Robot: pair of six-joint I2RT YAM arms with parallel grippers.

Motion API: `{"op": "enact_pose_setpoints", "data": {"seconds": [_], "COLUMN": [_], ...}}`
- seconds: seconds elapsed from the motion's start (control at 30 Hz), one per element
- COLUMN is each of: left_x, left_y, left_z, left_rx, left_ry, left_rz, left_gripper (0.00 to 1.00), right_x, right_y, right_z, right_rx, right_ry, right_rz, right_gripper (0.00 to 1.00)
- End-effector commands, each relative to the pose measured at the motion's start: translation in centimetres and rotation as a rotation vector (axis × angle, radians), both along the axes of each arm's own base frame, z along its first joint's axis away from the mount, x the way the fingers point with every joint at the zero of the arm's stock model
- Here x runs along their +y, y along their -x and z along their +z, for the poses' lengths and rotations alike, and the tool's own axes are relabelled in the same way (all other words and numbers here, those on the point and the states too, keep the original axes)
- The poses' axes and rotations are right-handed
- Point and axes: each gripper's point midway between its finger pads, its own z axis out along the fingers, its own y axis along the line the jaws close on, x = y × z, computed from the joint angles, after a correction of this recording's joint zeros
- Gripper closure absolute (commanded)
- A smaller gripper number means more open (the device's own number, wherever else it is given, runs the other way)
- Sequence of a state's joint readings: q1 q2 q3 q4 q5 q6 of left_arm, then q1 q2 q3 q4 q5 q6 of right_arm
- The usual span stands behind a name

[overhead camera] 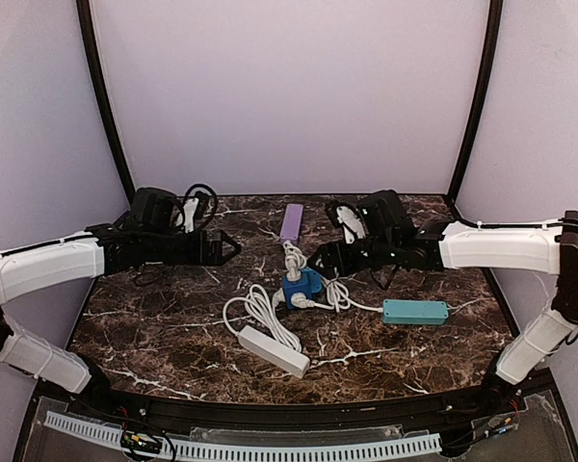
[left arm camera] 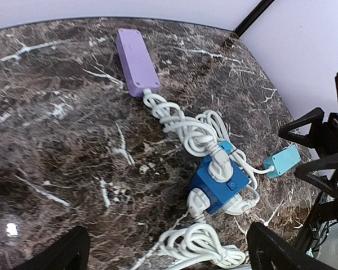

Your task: Pull the plug off the socket

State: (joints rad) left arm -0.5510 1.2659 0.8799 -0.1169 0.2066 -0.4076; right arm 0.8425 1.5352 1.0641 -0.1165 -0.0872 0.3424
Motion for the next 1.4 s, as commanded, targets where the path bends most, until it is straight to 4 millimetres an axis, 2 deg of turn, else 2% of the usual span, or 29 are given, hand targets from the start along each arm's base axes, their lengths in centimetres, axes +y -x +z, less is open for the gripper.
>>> {"op": "enact_pose_setpoints", "data": {"seconds": [0.0, 0.03, 0.07, 0.17, 0.27, 0.6, 0.7, 0.83, 0.97, 1.03, 1.13, 1.23, 1.37], "left_x": [-4.3, -5.6, -6.4, -9.1, -10.2, -10.0, -9.1, -7.6, -6.5, -6.0, -5.7, -5.8, -6.9], "left_y": [-0.3, -0.1, -0.2, 0.1, 0.2, 0.2, 0.3, 0.1, 0.1, 0.0, 0.3, 0.7, 0.7], "left_z": [-0.7, -0.2, -1.2, -1.6, -2.8, -4.1, -4.6, -4.7, -4.8, -5.0, -5.7, -6.3, -6.9], "left_rx": [0.088, 0.085, 0.117, 0.144, 0.192, 0.208, 0.211, 0.21, 0.23, 0.24, 0.27, 0.3, 0.327], "left_ry": [0.079, 0.097, 0.099, 0.144, 0.169, 0.123, 0.063, 0.001, 0.007, 0.006, 0.005, 0.022, 0.051], "left_rz": [0.031, 0.008, 0.007, -0.033, -0.042, -0.042, -0.029, -0.008, 0.006, 0.018, 0.03, 0.029, -0.003], "left_gripper": [0.0, 0.0, 0.0, 0.0, 0.0, 0.0, 0.0, 0.0, 0.0, 0.0, 0.0, 0.0, 0.0], "right_x": [-0.7, -0.4, 0.1, 1.5, 2.3, 4.5, 6.2, 9.3, 11.1, 11.2, 9.8, 7.3, 3.5], "right_y": [0.1, 0.3, 0.6, 1.6, 2.1, 1.3, 1.6, 3.6, 3.8, 3.6, 2.6, 1.8, 0.9], "right_z": [-4.2, -4.6, -4.8, -5.3, -6.1, -8.1, -7.8, -6.7, -6.1, -5.7, -4.7, -3.6, -4.2], "right_rx": [0.171, 0.196, 0.22, 0.282, 0.315, 0.246, 0.213, 0.187, 0.179, 0.161, 0.092, 0.035, 0.022], "right_ry": [-0.019, -0.036, -0.057, -0.139, -0.188, -0.129, -0.115, -0.153, -0.187, -0.19, -0.169, -0.153, -0.126], "right_rz": [-0.024, -0.011, 0.009, 0.061, 0.081, 0.143, 0.195, 0.301, 0.33, 0.321, 0.258, 0.184, 0.092], "right_gripper": [0.25, 0.28, 0.3, 0.35, 0.36, 0.35, 0.35, 0.35, 0.35, 0.35, 0.3, 0.22, 0.14]}}
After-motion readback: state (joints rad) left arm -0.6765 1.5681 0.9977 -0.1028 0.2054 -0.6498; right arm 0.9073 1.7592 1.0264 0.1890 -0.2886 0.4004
